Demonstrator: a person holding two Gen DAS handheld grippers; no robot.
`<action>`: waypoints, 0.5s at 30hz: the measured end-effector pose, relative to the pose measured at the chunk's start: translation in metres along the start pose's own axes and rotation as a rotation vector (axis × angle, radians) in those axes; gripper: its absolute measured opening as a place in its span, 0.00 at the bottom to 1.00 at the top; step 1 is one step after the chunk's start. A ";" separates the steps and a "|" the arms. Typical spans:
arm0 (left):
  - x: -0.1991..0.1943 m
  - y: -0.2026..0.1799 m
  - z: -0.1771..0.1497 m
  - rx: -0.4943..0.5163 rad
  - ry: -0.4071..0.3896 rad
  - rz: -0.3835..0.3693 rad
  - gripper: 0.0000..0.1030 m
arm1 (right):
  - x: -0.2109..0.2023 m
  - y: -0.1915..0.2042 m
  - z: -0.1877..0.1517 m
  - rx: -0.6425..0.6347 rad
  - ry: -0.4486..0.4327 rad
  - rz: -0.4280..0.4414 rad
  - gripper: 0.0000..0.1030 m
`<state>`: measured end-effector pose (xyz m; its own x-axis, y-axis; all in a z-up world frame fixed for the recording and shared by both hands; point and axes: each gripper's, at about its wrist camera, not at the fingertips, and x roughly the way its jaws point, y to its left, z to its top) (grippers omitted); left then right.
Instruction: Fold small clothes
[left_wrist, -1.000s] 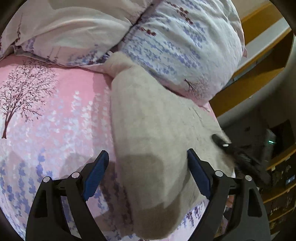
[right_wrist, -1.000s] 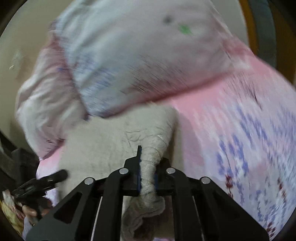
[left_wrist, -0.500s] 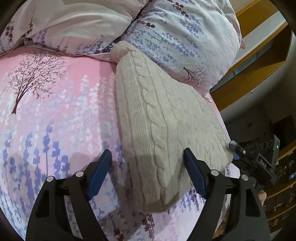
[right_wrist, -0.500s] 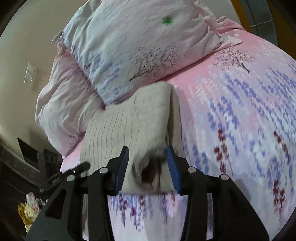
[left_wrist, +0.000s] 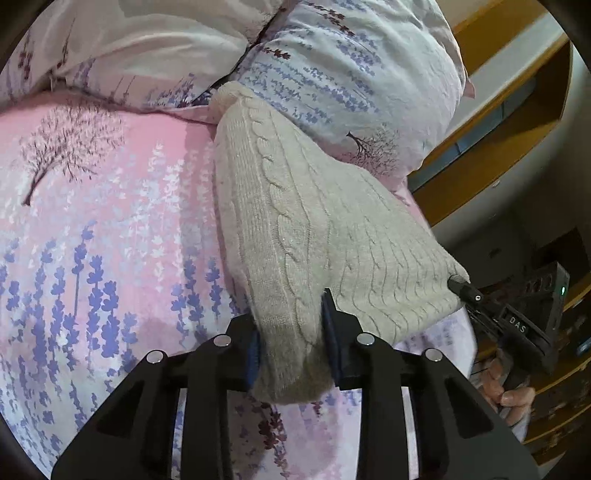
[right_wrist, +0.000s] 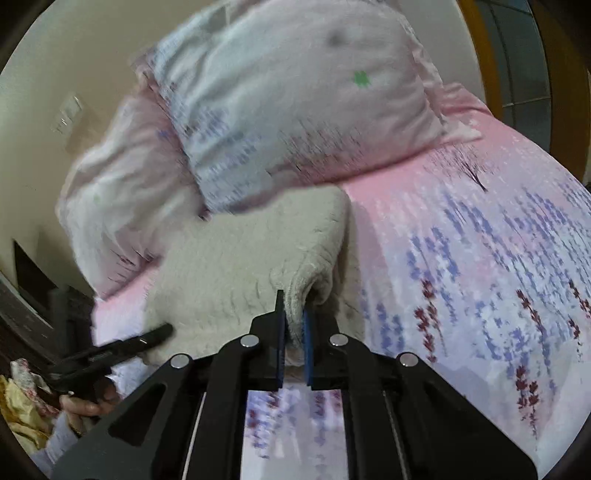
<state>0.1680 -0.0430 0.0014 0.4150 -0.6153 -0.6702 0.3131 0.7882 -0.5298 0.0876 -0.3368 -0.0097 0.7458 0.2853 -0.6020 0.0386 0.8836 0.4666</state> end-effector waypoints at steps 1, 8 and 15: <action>0.001 -0.004 -0.002 0.033 0.000 0.033 0.28 | 0.011 -0.003 -0.005 -0.007 0.038 -0.050 0.07; 0.005 -0.016 -0.008 0.139 -0.009 0.153 0.35 | 0.029 -0.014 -0.018 0.015 0.089 -0.079 0.08; 0.009 -0.021 -0.008 0.175 -0.013 0.193 0.37 | 0.030 -0.015 -0.016 0.025 0.092 -0.074 0.08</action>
<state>0.1583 -0.0654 0.0028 0.4924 -0.4542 -0.7425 0.3697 0.8814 -0.2940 0.0985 -0.3351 -0.0454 0.6764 0.2538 -0.6914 0.1084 0.8943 0.4342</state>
